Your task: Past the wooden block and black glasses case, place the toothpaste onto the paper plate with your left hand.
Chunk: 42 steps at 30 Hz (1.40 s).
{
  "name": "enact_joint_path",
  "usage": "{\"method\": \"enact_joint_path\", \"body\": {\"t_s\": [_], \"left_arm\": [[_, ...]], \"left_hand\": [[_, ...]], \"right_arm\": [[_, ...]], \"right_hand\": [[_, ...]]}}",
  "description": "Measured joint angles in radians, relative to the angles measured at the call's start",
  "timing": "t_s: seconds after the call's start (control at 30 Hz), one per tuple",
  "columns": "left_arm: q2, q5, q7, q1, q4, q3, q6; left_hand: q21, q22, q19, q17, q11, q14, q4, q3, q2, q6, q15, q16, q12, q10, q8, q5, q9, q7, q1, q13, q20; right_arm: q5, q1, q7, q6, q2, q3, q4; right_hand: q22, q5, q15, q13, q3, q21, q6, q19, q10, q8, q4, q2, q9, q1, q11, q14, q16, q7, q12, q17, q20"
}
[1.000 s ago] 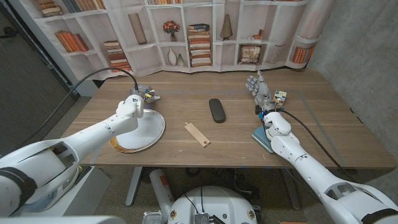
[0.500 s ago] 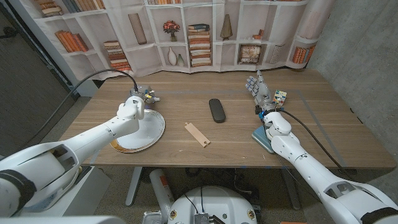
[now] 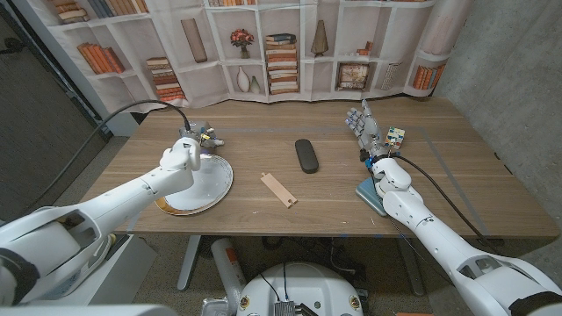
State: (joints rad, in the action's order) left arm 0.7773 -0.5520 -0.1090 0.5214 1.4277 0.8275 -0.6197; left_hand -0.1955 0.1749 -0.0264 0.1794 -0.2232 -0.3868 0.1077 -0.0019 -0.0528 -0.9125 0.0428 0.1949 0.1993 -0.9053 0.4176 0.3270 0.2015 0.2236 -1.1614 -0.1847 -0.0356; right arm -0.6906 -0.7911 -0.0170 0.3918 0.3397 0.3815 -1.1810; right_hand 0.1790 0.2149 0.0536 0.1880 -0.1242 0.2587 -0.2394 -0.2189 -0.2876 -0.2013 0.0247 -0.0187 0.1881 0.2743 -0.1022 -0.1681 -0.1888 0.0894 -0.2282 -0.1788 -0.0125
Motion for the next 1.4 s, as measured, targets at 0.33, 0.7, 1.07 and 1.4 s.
{"method": "enact_joint_path", "body": {"t_s": [0.33,0.7,1.07,1.4], "left_arm": [[0.020,0.045,-0.063,0.033,0.044,-0.061,0.036],[0.041,0.125,-0.114,0.077,0.072,-0.135,0.100],[0.080,0.225,-0.156,0.145,0.128,-0.220,0.161],[0.120,0.294,-0.191,0.217,0.189,-0.293,0.200]], "left_hand": [[0.000,0.000,0.000,0.000,0.000,0.000,-0.004,-0.004,0.000,0.000,0.000,0.000,-0.004,0.000,-0.001,0.000,-0.002,0.000,0.000,0.000,0.000],[0.000,0.000,0.000,0.000,0.000,0.004,-0.007,-0.007,-0.004,0.000,0.004,0.000,-0.004,0.000,-0.001,-0.006,-0.004,0.000,0.004,0.000,0.000],[0.000,0.000,0.000,0.000,0.000,0.004,-0.008,-0.008,-0.004,0.000,0.004,0.000,-0.004,0.000,-0.001,-0.009,-0.004,0.000,0.004,0.000,0.000],[0.000,0.000,0.000,0.000,0.000,0.004,-0.011,-0.011,-0.008,-0.004,0.003,0.000,-0.004,0.000,-0.001,-0.013,-0.003,-0.004,0.000,0.000,0.000]], "right_arm": [[0.000,-0.009,0.004,0.000,0.005,-0.002,-0.013],[0.004,-0.023,0.023,-0.003,0.011,-0.004,-0.037],[0.013,-0.033,0.037,-0.007,0.014,-0.001,-0.054],[0.016,-0.033,0.040,-0.007,0.011,0.003,-0.056]], "right_hand": [[0.000,0.000,0.000,0.000,0.000,-0.004,0.000,0.000,0.000,0.000,0.000,0.000,0.000,0.000,0.000,0.000,0.000,0.000,0.000,0.000,0.000],[0.000,0.000,0.000,0.000,0.000,-0.008,0.000,0.000,0.000,0.000,0.000,0.000,0.000,0.000,0.000,0.000,0.000,0.000,0.000,0.000,0.000],[0.000,0.000,0.000,0.000,0.000,-0.008,0.000,0.000,0.000,0.000,0.000,0.000,0.000,0.000,0.000,0.000,0.000,0.000,0.000,0.000,0.000],[0.000,0.000,0.000,0.000,0.004,-0.011,0.000,0.000,0.000,0.000,-0.004,-0.004,0.000,-0.004,0.000,0.000,0.000,0.000,0.000,0.000,0.000]]}}
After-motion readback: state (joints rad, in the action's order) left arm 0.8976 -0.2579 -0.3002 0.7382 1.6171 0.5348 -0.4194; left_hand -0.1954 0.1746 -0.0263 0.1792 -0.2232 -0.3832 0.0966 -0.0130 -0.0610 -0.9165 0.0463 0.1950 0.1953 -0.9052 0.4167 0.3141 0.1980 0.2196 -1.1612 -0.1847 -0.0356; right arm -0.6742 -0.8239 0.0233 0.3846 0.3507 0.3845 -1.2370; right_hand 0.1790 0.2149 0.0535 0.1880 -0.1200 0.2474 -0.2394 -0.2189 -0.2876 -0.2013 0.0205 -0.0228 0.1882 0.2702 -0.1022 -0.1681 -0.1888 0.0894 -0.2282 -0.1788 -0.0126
